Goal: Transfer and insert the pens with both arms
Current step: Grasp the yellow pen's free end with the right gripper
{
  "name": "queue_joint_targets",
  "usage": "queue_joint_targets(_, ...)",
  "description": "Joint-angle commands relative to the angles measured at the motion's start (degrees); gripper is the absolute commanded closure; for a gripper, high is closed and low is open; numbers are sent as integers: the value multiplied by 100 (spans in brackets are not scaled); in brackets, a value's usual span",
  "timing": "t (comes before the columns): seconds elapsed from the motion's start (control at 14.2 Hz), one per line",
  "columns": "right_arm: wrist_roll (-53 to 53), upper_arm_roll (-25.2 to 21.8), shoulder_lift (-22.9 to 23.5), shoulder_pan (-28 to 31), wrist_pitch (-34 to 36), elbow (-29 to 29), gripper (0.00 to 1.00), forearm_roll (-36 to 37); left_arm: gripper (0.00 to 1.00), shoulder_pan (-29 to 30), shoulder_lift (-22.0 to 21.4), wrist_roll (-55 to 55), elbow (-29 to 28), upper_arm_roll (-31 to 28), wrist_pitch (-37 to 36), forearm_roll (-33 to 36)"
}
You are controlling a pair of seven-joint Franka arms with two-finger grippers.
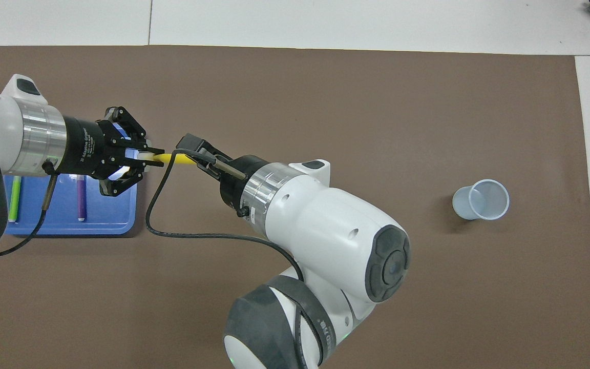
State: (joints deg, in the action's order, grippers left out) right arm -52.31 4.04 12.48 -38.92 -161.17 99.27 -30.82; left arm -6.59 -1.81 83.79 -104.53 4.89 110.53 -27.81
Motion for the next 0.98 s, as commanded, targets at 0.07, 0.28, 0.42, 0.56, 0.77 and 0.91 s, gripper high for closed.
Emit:
queue_joint_targets(0.07,107,18,334,-10,-99,-251,39,111,100,-9,-206,111,-217,-41,65,-128)
queue_joint_targets(0.28,98,18,334,-10,-99,-242,42,111,100,-18,-206,137,-217,-41,74,-190)
queue_joint_targets(0.42,98,18,334,-10,-99,-242,42,111,100,-18,-206,198,-217,-41,82,-190)
queue_joint_targets(0.56,98,9,334,-185,-99,-242,43,103,100,-18,-206,216,-217,-32,117,-199)
queue_joint_targets(0.77,90,9,334,-212,-99,-233,47,103,100,-27,-206,252,-217,-41,135,-225)
queue_joint_targets(0.91,107,9,334,-204,-99,-224,49,111,100,-27,-206,252,-217,-41,135,-243)
